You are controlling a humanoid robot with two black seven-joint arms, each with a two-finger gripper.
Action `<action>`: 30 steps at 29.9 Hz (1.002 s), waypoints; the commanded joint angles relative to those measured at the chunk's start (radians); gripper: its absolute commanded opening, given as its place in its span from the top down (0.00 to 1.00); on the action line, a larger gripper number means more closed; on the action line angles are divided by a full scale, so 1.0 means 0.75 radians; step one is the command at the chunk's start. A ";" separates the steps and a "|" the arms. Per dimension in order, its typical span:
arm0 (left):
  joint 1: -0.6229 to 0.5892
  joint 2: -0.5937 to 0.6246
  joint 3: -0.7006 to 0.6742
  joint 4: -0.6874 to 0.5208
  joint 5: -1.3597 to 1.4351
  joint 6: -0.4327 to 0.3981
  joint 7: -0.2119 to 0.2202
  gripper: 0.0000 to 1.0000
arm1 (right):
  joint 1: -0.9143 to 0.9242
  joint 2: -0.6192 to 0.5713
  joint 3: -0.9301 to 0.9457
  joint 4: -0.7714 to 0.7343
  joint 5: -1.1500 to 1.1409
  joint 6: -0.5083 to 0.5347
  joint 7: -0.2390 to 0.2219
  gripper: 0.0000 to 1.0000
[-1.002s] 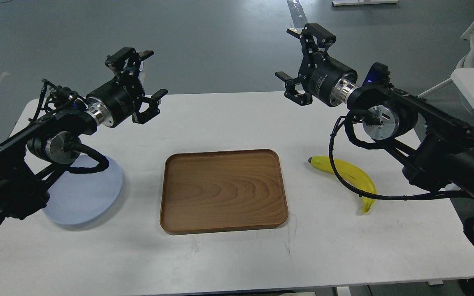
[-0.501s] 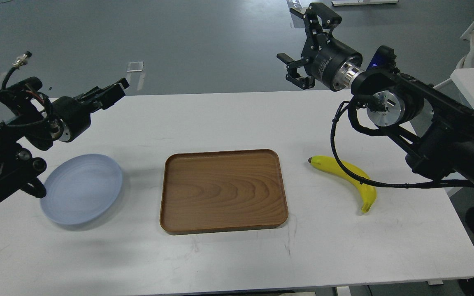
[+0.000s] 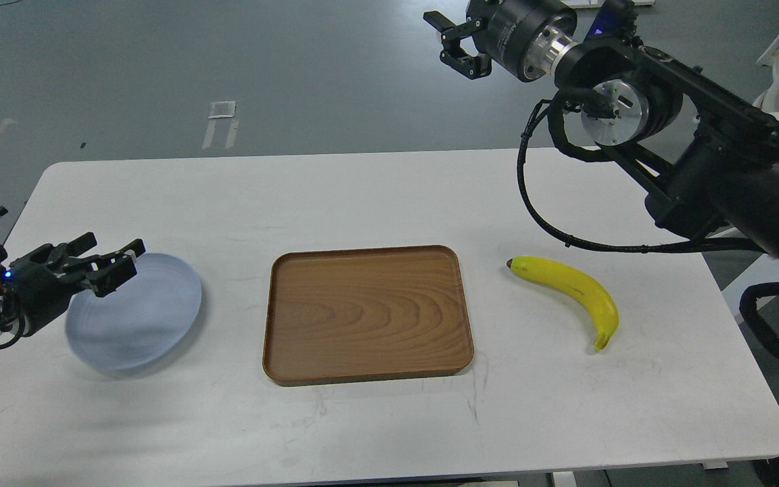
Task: Place banana on plate with both arms
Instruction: 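Lower the left gripper to the edge of the light blue plate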
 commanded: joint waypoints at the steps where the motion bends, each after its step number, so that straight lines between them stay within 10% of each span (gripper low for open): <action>1: 0.050 -0.004 0.001 0.054 -0.002 0.012 0.001 0.09 | 0.015 0.009 0.000 -0.014 0.002 0.002 0.000 0.00; 30: 0.175 -0.111 0.007 0.279 -0.103 -0.029 -0.003 0.09 | -0.024 -0.002 -0.014 -0.010 0.000 0.002 0.006 0.00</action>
